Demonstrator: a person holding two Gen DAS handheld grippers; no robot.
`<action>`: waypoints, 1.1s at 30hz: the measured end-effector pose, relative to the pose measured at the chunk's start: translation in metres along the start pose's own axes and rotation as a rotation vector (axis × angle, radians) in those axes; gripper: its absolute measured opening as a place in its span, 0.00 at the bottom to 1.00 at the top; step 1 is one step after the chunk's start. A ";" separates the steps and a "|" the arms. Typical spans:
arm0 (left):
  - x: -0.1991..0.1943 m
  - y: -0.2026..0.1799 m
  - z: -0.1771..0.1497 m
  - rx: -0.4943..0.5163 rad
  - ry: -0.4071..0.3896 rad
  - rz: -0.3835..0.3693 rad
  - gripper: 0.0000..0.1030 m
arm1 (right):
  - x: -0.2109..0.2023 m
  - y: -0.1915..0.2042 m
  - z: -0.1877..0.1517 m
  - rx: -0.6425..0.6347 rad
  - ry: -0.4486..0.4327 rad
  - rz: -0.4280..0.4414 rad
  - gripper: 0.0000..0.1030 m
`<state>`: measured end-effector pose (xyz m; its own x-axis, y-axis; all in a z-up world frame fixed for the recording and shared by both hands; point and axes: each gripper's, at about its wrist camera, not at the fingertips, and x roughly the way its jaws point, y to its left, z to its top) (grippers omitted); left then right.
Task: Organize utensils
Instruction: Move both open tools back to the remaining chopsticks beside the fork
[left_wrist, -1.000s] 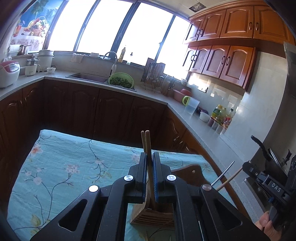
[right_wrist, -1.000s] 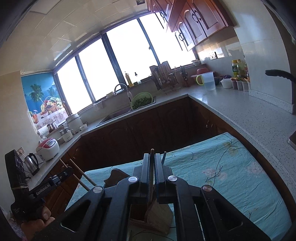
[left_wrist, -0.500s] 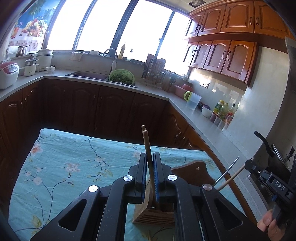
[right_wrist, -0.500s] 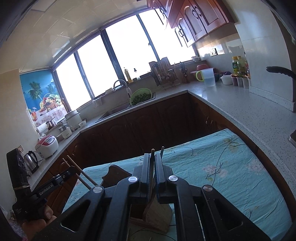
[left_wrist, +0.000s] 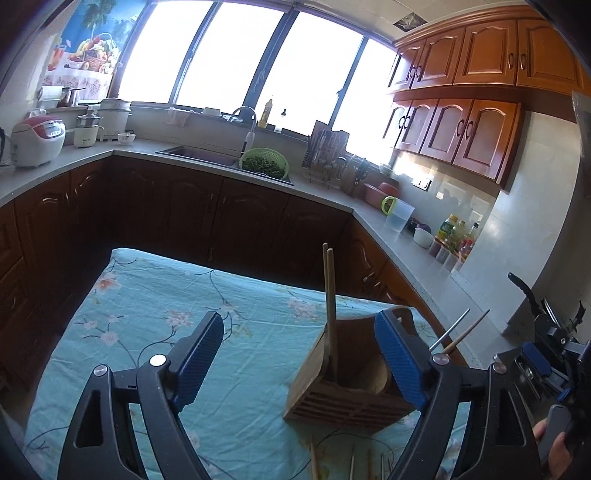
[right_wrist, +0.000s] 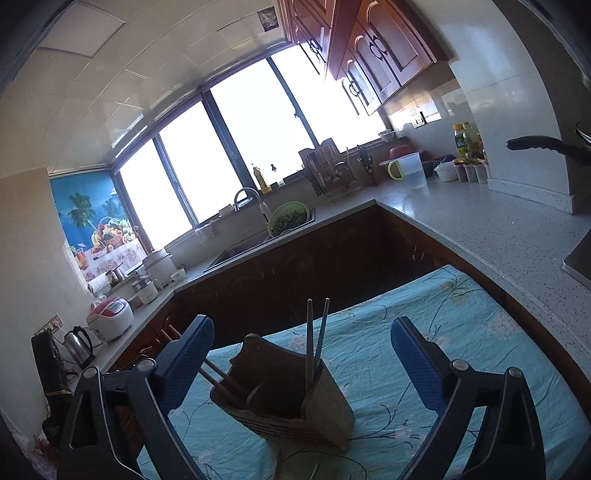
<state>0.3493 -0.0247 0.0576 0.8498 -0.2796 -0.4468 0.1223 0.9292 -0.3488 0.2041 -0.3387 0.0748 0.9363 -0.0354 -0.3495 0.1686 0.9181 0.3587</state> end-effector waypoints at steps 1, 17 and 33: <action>-0.007 0.000 -0.006 0.001 0.006 0.003 0.82 | -0.005 -0.001 -0.005 0.004 0.006 0.003 0.95; -0.101 0.028 -0.074 -0.058 0.144 0.024 0.82 | -0.077 -0.014 -0.111 -0.021 0.189 -0.063 0.95; -0.114 0.026 -0.100 -0.083 0.261 0.058 0.82 | -0.085 -0.023 -0.148 -0.044 0.284 -0.113 0.95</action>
<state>0.2044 0.0069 0.0169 0.6920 -0.2897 -0.6612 0.0261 0.9254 -0.3782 0.0752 -0.2982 -0.0320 0.7878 -0.0319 -0.6151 0.2470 0.9312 0.2681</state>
